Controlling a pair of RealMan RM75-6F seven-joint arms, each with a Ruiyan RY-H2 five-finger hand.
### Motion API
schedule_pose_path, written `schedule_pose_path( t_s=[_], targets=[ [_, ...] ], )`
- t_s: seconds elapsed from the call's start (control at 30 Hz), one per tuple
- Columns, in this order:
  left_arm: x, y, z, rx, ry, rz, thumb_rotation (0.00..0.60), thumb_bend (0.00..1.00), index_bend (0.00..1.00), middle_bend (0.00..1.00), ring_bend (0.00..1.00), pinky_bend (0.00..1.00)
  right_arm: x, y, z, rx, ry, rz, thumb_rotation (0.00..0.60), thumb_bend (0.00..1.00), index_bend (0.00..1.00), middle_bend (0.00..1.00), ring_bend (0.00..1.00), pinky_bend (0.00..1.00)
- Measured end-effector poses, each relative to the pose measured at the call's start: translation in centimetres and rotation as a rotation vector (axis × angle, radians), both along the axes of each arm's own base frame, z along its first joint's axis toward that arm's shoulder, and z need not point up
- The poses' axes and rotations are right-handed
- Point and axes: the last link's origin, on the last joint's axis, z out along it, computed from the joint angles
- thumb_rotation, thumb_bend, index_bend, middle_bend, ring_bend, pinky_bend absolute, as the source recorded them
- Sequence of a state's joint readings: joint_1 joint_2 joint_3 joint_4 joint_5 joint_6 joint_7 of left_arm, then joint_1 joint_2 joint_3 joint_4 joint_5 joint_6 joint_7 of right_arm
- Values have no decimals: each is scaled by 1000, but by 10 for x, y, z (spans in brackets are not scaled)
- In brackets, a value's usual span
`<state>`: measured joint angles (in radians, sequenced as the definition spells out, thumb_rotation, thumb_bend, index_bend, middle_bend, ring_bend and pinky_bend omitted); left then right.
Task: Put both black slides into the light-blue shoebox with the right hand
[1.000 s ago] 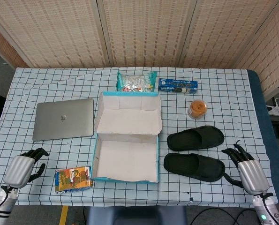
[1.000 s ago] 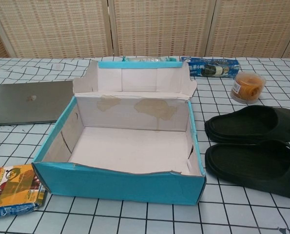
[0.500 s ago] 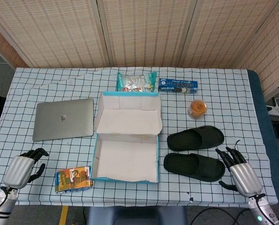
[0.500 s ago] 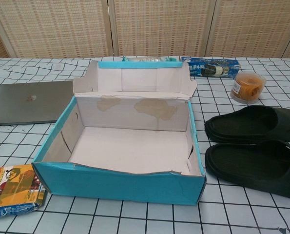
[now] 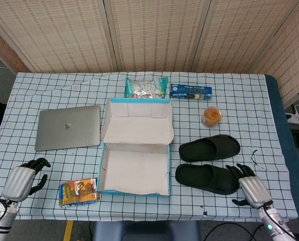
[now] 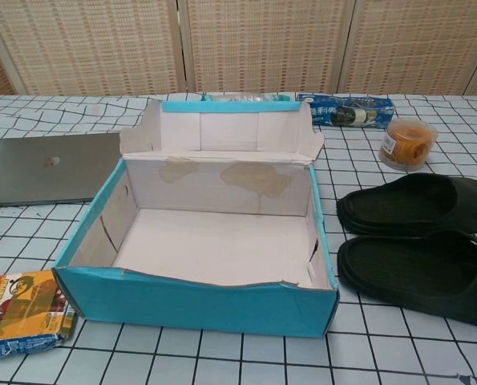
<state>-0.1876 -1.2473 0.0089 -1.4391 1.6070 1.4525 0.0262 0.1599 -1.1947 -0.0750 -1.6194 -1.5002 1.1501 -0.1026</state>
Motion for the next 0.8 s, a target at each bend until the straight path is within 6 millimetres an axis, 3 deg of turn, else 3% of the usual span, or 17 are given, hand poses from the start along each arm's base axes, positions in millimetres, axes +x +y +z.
schedule_pose_path(
  t_s=[0.53, 0.8],
  targets=[
    [-1, 0, -1, -3, 11, 5, 600, 455, 390, 306, 378, 595, -10, -11, -28, 13, 5, 6, 600, 0, 2, 105, 0, 66],
    [-2, 1, -1, -6, 13, 12, 600, 455, 390, 306, 378, 595, -3, -22, -42, 18, -16, 35, 600, 0, 25, 105, 0, 69]
  ],
)
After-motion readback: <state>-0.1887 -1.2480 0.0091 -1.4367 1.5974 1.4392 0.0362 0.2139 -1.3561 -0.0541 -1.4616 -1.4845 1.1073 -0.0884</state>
